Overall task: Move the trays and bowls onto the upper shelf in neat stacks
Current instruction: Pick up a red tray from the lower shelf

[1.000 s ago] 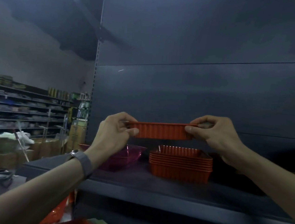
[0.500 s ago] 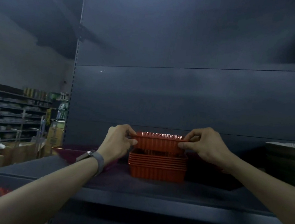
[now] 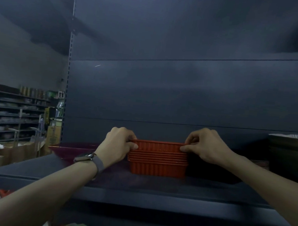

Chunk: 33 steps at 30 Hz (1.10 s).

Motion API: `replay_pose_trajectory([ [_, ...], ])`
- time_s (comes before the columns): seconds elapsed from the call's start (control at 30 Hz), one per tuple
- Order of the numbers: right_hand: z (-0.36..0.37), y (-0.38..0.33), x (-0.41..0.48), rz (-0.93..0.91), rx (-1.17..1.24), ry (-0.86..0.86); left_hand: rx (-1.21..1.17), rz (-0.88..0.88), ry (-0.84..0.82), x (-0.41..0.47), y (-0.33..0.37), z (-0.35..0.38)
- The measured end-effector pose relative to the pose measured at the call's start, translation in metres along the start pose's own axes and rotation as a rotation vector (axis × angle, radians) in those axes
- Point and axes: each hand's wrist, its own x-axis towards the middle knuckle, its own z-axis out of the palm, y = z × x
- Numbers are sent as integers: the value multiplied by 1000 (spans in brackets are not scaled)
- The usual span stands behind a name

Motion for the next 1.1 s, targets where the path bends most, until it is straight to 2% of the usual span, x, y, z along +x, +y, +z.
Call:
replay_pose_trajectory([
  [0.33, 6, 2, -3, -48, -101, -40, -15, 30, -34, -8, -13, 8],
  [0.57, 4, -3, -15, -42, -307, -38, -6, 5, -36, -22, -14, 10],
  [0.67, 6, -5, -22, -70, -351, -40, -12, -25, -4, -28, -9, 14],
  [0.73, 10, -4, -29, -122, -375, 27, -64, -39, 50, -36, -1, 18],
  [0.83, 24, -7, -48, -195, -305, 237, -173, -87, 68, -45, 0, 28],
  [0.9, 33, -11, -63, -151, -232, 312, -181, -89, 42, -49, -2, 34],
  [1.03, 49, -11, -79, 77, -135, 180, -220, -61, 26, -57, 0, 39],
  [1.1, 49, -13, -77, 103, 11, 123, -233, -49, 35, -55, -5, 41],
])
